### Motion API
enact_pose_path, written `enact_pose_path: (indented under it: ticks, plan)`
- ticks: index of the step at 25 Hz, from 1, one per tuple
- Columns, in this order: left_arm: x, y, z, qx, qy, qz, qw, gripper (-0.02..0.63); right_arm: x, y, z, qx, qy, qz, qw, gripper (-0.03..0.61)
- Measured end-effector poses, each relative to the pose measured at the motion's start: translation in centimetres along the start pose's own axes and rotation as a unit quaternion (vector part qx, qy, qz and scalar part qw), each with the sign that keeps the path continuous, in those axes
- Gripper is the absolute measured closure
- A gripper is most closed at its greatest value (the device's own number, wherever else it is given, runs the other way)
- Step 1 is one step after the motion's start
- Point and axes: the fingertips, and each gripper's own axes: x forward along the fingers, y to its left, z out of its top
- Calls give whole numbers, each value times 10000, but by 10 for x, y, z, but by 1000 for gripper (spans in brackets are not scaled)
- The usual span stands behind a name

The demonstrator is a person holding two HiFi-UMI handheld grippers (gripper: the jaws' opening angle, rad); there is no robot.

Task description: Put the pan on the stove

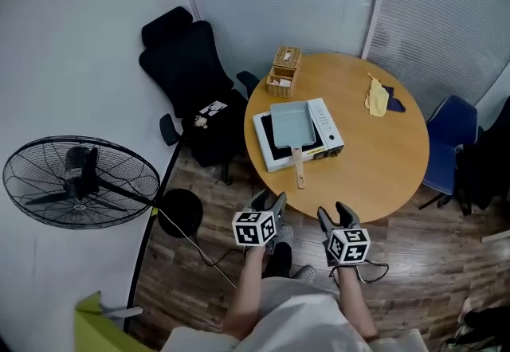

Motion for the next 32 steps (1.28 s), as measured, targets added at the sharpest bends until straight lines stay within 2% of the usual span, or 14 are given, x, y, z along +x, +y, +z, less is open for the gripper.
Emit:
enact_pose_path:
  ticks: [4,8,11,13,17,20,23,25,27,29,32]
  plan:
    - [-10,-10,-5,474,-56,148,9988,379,-19,-3,-18,28,-50,-107,9999,364]
    - [-19,-13,-15,573,-48,232,9981,383,-34,-5,-32,57,-93,-174,9998,387]
    - [-27,-13,-21,627,-77,259,9977,415,-42,-2,-39,6,-164,-152,9997,405]
    - [-32,-15,-23,680,-125,237,9973,502,-48,-1,-45,-37,-180,-146,9997,417]
    - [-34,-17,-30,743,-105,239,9969,571,-57,-11,-56,-34,-120,-242,9996,444]
    - [-32,-23,-33,743,-43,123,9972,584,-59,-21,-42,11,-228,-339,9992,493]
    - [-28,-32,-21,823,-114,92,9965,585,-44,-28,1,-158,-393,-258,9988,532]
    - [-28,-39,-8,888,-222,122,9957,584,-25,-31,31,-147,-292,-35,9995,534]
    - [-30,-41,0,924,-263,236,9951,584,-8,-32,48,171,-31,140,9998,538]
    - [-32,-41,1,931,-195,371,9948,584,-6,-25,48,283,261,285,9989,538]
    - [-36,-38,-1,901,-95,501,9946,584,-14,-14,27,-113,441,133,9989,542]
